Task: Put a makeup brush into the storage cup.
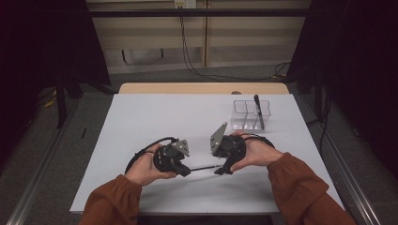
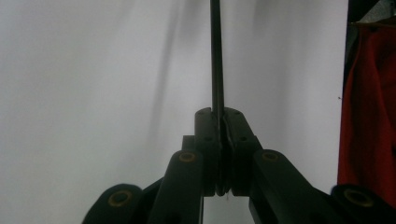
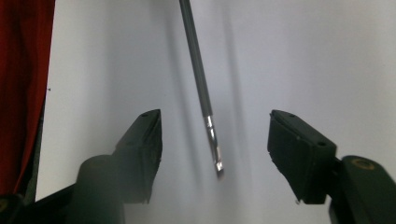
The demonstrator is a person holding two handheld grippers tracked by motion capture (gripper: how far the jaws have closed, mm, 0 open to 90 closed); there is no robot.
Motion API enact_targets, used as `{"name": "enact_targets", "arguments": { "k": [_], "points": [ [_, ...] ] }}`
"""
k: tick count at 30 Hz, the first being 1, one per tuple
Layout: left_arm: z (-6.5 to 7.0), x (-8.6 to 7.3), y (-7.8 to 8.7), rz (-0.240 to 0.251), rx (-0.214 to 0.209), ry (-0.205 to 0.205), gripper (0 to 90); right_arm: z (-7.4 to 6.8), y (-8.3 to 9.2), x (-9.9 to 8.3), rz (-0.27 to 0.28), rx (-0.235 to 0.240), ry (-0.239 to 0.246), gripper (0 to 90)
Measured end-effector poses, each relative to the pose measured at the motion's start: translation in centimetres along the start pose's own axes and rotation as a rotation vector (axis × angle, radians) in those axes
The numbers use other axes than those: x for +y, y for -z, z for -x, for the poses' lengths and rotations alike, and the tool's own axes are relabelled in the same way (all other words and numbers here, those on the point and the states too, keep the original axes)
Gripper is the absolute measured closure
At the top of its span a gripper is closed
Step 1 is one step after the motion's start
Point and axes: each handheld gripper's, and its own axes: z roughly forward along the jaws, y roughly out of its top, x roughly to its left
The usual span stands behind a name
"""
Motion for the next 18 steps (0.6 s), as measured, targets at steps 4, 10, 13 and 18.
{"name": "enact_targets", "arguments": {
  "k": [4,10,13,18],
  "points": [
    [0.0,-0.4,0.2,0.016,0.010,0.014,85.6,0.0,0.2,-0.6,0.021,-0.010,-0.029,25.5],
    [-0.1,-1.2,0.6,0.047,0.012,0.039,85.6,0.0,0.4,-1.5,0.061,-0.011,-0.063,16.4],
    [-0.1,-1.5,0.8,0.064,0.017,0.047,85.6,-0.1,0.6,-1.9,0.080,-0.017,-0.069,14.0],
    [-0.2,-2.0,1.1,0.086,0.019,0.059,85.6,0.4,0.9,-2.9,0.138,-0.042,-0.132,10.2]
  ]
}}
